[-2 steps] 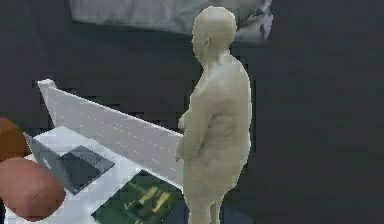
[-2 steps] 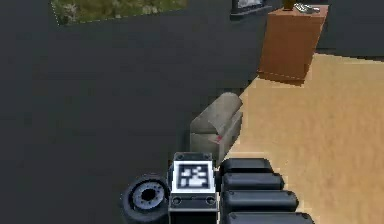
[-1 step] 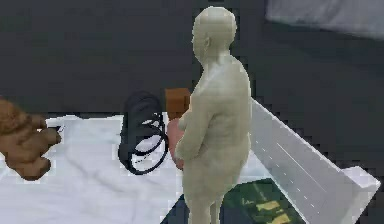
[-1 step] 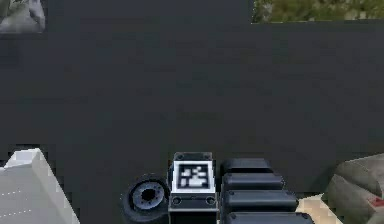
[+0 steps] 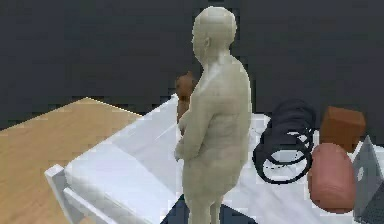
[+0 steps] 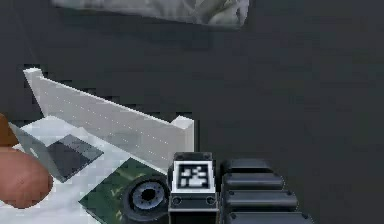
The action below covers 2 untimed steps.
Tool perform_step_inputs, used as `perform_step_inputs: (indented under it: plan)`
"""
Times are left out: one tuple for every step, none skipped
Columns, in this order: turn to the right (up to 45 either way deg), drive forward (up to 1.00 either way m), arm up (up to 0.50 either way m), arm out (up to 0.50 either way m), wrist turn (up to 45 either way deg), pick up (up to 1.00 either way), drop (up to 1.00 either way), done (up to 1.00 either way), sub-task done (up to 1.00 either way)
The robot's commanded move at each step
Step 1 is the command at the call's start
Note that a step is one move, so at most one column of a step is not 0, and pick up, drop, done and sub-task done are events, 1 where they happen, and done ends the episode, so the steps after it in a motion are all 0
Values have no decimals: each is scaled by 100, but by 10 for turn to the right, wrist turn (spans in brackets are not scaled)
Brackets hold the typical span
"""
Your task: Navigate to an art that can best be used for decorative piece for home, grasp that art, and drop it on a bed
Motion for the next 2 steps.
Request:
perform_step_inputs:
  plan:
    - [-390, 0, 0, 0, 0, 0, 0, 0, 0]
    - [-30, 0, 0, 0, 0, 0, 0, 0, 0]
